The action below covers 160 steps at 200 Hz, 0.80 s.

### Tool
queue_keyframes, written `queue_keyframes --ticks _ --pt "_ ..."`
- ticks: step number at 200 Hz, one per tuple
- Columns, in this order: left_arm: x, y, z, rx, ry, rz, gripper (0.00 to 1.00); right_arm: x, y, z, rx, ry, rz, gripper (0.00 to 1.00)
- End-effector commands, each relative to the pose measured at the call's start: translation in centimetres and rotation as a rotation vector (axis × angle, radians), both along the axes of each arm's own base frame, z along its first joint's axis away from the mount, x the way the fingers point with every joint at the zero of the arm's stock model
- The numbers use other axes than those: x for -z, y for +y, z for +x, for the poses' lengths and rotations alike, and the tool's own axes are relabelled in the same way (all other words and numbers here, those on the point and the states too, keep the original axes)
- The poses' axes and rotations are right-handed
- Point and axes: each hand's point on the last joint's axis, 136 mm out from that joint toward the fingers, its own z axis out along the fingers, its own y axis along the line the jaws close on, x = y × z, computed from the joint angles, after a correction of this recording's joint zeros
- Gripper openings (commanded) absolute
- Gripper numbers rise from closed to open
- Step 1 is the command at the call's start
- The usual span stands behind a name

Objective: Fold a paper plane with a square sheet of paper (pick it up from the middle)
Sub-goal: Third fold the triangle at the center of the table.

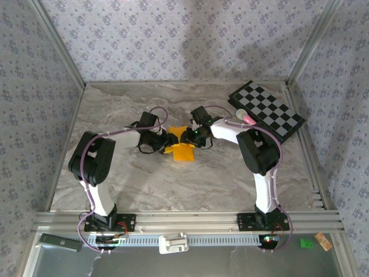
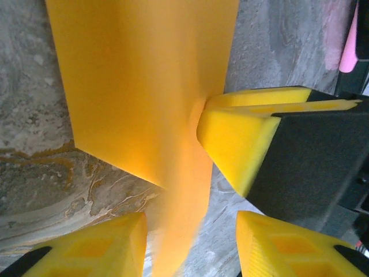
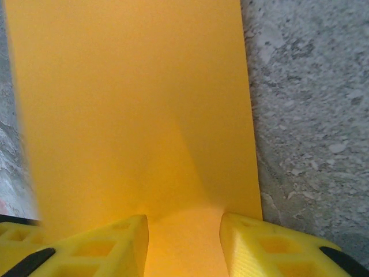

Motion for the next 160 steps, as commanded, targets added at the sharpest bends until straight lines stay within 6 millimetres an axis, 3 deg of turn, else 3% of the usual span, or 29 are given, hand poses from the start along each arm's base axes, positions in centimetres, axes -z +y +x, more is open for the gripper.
queue_keyframes --ticks 1,30,123,160 --pt "-0.2 -0.4 0.8 0.038 -0.033 -0.036 0.45 3.6 -2.3 -1.6 0.022 0.101 -0.111 0.42" --pt "0.0 0.0 1.2 0.043 -0.058 -0.027 0.45 3.8 -2.3 -1.8 0.023 0.108 -0.113 0.41" --pt "1.5 0.0 1.1 0.005 0.008 -0.041 0.25 3.0 -2.0 -1.3 0.021 0.087 -0.083 0.41" --pt "1.8 0.5 1.3 -0.017 0.023 -0.021 0.11 0.6 -1.9 -0.2 0.013 0.009 -0.043 0.42"
